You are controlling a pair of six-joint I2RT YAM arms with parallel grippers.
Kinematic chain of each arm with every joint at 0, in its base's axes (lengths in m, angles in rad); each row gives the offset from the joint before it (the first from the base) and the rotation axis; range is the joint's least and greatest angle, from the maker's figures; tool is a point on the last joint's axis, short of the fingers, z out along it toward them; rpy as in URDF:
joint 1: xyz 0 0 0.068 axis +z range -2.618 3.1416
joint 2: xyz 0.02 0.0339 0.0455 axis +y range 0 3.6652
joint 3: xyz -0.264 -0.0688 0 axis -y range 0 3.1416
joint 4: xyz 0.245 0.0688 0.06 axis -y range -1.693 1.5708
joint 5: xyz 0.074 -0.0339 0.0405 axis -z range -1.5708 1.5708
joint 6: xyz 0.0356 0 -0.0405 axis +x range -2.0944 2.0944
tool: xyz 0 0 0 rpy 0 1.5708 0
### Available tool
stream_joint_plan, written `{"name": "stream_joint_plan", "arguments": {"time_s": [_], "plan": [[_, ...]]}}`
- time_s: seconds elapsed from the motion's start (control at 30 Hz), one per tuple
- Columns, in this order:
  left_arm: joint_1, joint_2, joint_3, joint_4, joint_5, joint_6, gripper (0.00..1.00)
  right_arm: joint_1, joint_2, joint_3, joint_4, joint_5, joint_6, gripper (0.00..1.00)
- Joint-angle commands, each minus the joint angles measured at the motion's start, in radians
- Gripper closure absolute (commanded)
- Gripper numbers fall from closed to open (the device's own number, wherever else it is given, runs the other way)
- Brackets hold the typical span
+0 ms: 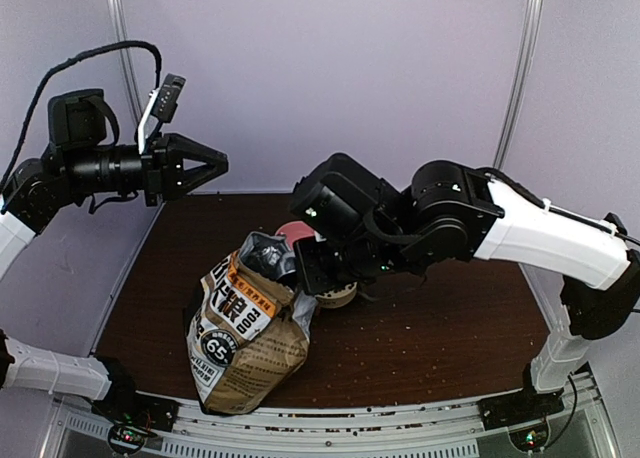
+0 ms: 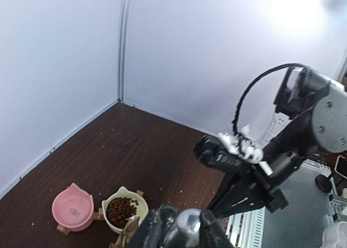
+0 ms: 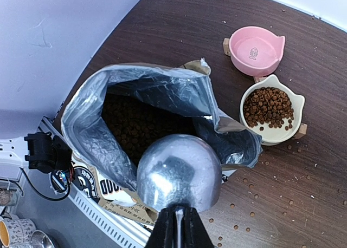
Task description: Serve the pet food
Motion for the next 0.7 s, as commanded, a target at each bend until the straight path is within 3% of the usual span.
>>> {"name": "stream_joint_plan", "arguments": {"time_s": [0.0,0.17,0.3,0.67], "plan": [[0.006,-0.05,-0.09,-0.04,-0.153,-0.105,0.63,-0.017,-0.063,-0.044,0.026,0.05,0.026,1.0],[0.003,-0.052,-0.142,-0.084,-0.219,-0.193,0.43,-0.038,-0.102,-0.112,0.094,0.035,0.012,1.0],[-0.027,-0.01,-0.14,-0.112,-0.262,-0.234,0.34,-0.059,-0.1,-0.139,0.117,0.005,-0.001,1.0],[-0.166,0.219,0.058,-0.351,-0.457,-0.189,0.27,-0.081,-0.136,-0.184,0.219,-0.035,-0.041,1.0]]}}
